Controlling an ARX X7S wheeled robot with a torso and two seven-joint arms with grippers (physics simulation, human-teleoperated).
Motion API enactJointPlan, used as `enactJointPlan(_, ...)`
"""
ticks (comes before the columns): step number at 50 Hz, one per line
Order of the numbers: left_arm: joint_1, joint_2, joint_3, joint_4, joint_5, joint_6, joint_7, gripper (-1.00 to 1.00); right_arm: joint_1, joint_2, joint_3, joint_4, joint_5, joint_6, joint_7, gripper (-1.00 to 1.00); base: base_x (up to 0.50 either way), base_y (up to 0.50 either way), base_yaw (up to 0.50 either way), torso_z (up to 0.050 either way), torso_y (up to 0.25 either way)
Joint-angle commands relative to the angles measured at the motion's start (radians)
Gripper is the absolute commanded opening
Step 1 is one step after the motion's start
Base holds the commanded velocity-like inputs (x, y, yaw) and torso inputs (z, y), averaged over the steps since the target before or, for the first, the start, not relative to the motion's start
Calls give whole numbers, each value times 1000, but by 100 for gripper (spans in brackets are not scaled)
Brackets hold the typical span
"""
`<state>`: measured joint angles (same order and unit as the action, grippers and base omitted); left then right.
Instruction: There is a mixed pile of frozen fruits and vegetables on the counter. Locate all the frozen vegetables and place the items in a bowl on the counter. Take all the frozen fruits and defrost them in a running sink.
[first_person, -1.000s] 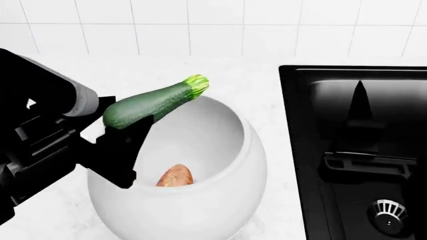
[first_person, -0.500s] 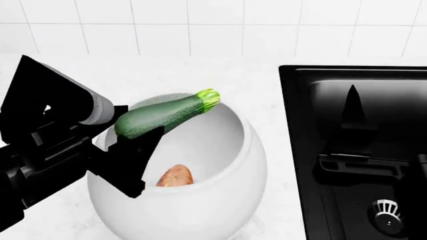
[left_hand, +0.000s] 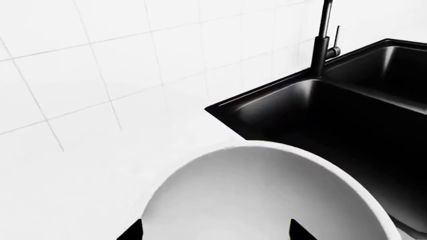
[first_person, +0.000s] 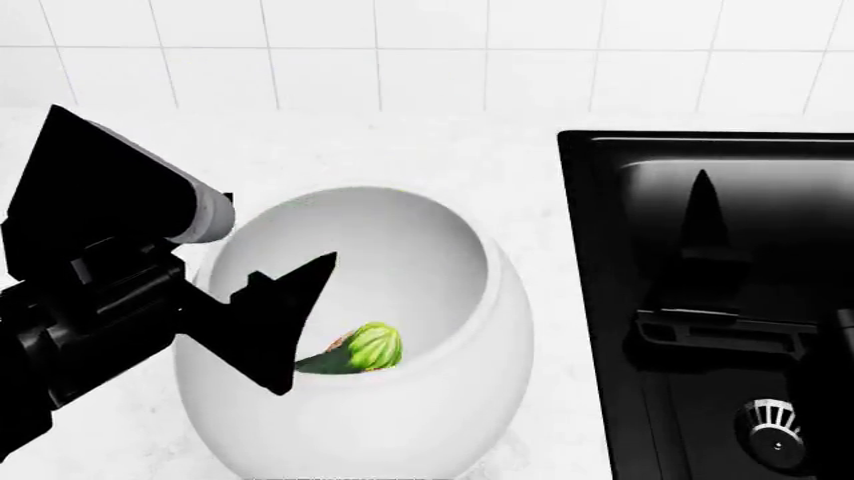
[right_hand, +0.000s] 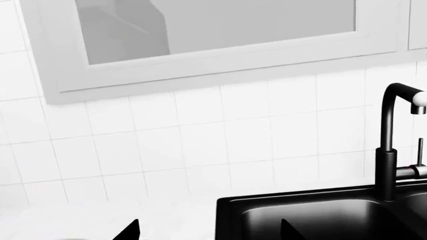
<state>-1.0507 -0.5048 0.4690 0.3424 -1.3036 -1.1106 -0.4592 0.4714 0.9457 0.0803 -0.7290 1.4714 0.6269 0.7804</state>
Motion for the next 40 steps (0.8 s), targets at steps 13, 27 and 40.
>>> enactJointPlan(13, 77, -71, -225, 84, 55, 205, -142, 100, -13, -7, 8, 5, -20, -11, 2, 100, 0, 0, 0, 0, 0)
enactJointPlan(27, 538, -147, -392, 285, 195, 440, -195, 100, 1, -15, -29, -8, -87, 5, -3, 100, 0, 0, 0, 0, 0)
enactJointPlan(40, 567, -166, -399, 269, 194, 446, -174, 100, 7, -53, -89, 52, -158, 22, -14, 100, 0, 0, 0, 0, 0)
